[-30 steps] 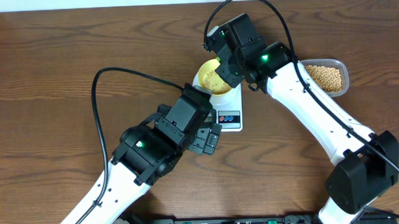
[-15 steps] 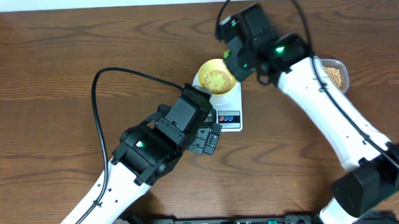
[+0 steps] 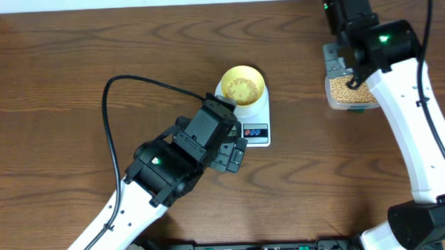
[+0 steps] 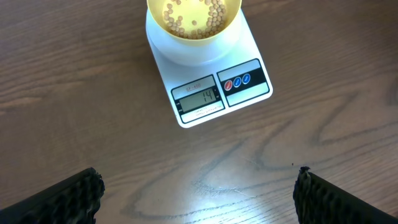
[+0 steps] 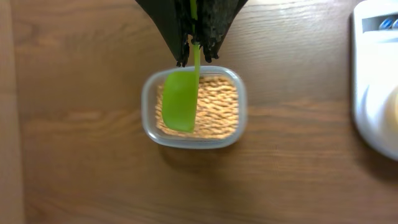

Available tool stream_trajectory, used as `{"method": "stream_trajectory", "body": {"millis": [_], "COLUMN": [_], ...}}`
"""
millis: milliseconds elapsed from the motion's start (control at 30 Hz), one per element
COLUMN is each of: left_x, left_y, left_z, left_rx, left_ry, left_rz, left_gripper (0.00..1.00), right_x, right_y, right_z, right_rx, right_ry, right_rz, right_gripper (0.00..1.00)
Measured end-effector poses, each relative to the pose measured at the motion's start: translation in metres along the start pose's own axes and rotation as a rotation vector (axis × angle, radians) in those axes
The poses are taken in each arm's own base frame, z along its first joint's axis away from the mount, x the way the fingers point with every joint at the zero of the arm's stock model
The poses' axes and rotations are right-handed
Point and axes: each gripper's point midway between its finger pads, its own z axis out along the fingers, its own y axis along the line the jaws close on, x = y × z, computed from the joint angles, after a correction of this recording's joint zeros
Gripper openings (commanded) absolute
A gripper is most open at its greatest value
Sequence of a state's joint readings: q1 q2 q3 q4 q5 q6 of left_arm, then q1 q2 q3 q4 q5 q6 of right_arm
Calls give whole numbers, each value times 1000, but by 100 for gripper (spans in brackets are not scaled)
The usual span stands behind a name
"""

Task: Scoop item into bowl and weigh 50g on scale
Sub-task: 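Move the empty scoop with the right gripper back to the tub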

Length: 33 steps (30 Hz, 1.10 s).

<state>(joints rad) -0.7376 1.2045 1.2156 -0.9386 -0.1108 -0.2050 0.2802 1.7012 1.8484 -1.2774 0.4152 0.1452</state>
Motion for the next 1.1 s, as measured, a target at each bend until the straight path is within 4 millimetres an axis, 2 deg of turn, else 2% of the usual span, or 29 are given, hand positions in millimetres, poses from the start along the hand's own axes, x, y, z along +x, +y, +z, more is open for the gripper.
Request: {"method": "stream_trajectory", "body": {"millis": [167,300,433,833,1100], "left_x": [0,0,0,0,0], "left_y": [0,0,0,0,0], "left_z": [0,0,0,0,0], "left_rx": [0,0,0,0,0], "left_ry": [0,0,0,0,0], "left_rz": [0,0,0,0,0], "left_gripper": [100,100,100,100,100], "right_x": [17,38,50,64,76], "right_y": [-25,-43,-52,-34,-34], "right_z": [19,47,71,114,137], "right_rx": [68,96,78,-5,-4], "right_ry": [70,146,176,170,167], "right_rz": [94,158,216,261,279], "right_gripper": [1,1,1,1,1]}}
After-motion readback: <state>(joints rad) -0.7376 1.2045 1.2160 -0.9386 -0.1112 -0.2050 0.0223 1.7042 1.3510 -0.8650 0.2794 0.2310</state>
